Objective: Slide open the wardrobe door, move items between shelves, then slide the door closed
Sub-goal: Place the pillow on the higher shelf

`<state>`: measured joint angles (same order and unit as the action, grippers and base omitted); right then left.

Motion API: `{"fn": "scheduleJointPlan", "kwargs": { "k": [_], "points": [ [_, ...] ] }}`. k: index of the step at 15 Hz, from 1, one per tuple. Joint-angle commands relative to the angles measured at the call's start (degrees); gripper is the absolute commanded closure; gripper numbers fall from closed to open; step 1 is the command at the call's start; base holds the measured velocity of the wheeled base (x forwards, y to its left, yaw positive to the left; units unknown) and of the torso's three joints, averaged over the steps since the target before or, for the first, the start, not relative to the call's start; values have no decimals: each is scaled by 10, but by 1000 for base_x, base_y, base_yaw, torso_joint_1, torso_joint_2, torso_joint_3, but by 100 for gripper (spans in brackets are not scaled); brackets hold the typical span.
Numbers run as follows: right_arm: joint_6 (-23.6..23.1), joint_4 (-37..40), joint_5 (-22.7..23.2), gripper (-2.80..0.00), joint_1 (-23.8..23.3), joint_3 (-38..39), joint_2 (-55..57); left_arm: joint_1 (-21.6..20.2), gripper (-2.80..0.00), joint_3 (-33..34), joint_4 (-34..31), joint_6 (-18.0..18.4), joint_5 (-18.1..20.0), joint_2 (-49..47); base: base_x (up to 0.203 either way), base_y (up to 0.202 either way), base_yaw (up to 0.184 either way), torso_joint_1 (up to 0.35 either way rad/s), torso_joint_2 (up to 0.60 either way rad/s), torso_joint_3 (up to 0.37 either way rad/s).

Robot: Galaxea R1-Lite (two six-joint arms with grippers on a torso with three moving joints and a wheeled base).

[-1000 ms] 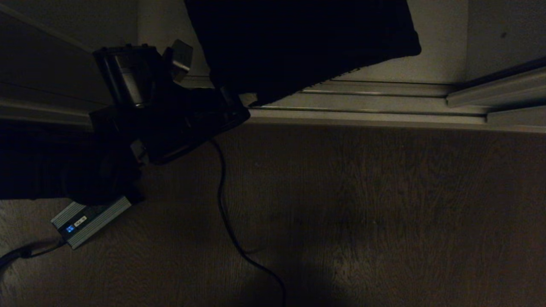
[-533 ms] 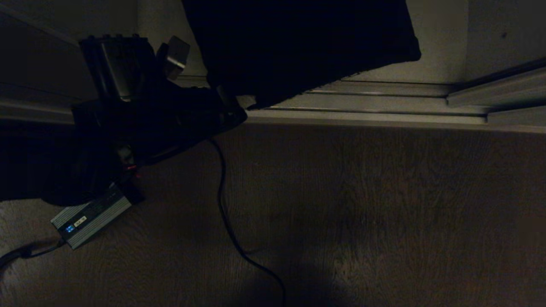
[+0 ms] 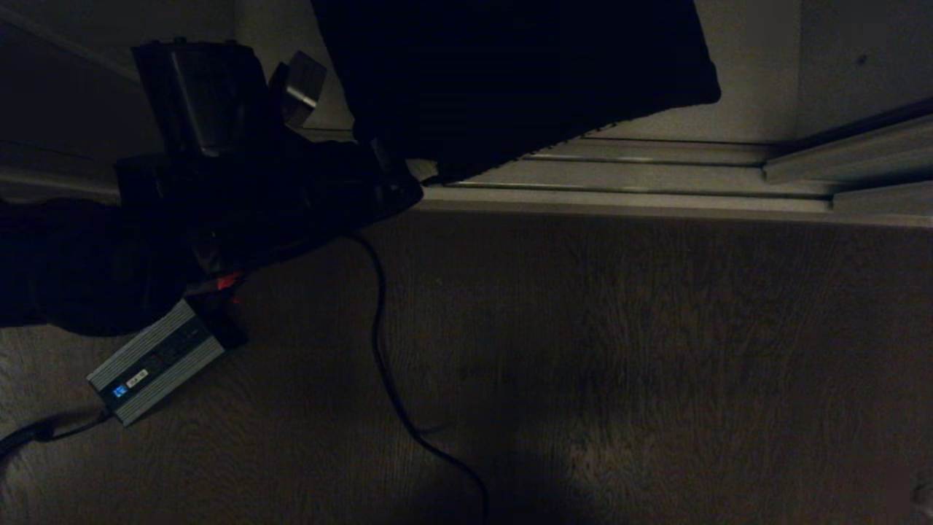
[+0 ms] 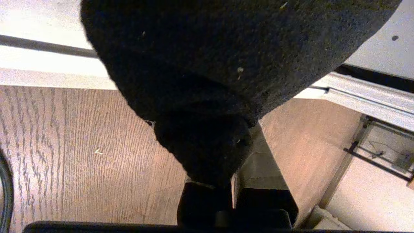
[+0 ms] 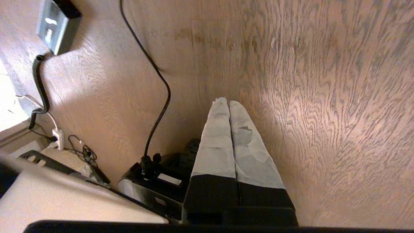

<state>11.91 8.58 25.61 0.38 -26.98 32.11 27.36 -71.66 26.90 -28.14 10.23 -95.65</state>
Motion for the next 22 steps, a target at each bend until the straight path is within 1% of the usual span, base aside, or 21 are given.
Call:
{"fn": "scheduleJointPlan", "kwargs": {
  "k": [1,3,6,9,11,15,21,22],
  "points": [
    [0,-28,3,0,1,9,71,1,0,-23,-11,-2,1,-15,0,0,0,0,0,0],
    [0,-82,13,0,8,10,132,4,0,-52,-48,-2,1,-31,0,0,0,0,0,0],
    [0,-152,20,0,29,-4,199,5,0,-73,-65,-2,1,-48,0,0,0,0,0,0],
    [0,-193,30,0,38,-31,250,6,0,-109,-89,-2,1,-59,0,0,0,0,0,0],
    [-1,-226,38,0,38,-39,285,6,0,-113,-92,-1,-3,-72,0,0,0,0,0,0],
    [-1,-324,40,0,38,-48,351,5,0,-112,-95,-1,-5,-72,0,0,0,0,0,0],
    [0,-362,41,0,44,-90,398,9,0,-126,-113,-3,-4,-82,0,0,0,0,0,0],
    [0,-378,41,0,47,-92,405,9,0,-127,-105,-4,-5,-88,0,0,0,0,0,0]
  ]
}}
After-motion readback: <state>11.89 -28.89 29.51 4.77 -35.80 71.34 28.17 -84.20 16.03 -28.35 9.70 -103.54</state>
